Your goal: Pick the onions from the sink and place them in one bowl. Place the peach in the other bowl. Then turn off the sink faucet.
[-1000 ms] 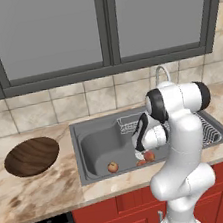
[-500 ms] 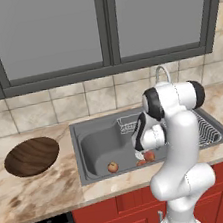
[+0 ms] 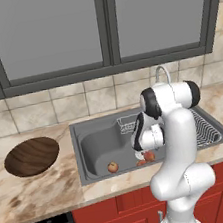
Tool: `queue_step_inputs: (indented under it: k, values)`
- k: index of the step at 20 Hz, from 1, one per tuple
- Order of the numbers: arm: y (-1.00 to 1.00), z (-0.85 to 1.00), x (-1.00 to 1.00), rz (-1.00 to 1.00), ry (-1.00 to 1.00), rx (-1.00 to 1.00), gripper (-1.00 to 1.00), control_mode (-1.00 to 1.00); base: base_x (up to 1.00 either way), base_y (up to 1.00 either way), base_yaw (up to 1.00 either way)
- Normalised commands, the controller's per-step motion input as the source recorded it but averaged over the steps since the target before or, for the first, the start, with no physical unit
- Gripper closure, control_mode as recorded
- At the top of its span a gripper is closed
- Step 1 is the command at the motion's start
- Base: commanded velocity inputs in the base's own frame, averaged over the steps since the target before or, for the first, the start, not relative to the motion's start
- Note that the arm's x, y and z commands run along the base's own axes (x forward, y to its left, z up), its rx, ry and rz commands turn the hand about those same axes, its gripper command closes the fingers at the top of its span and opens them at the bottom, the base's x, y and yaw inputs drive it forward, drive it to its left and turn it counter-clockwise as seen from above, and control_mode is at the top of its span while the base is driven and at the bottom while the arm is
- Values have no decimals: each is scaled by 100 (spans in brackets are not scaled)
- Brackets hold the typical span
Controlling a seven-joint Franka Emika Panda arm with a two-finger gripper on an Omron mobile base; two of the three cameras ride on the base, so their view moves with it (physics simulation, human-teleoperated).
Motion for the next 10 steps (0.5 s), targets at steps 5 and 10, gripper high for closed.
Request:
queue_step_inputs:
  k: [5,10]
  values:
    - [0,-13,4,0,0,0,-100,-100,0,0,0]
    - [0,-10,0,0,0,0,-100,-100,0,0,0]
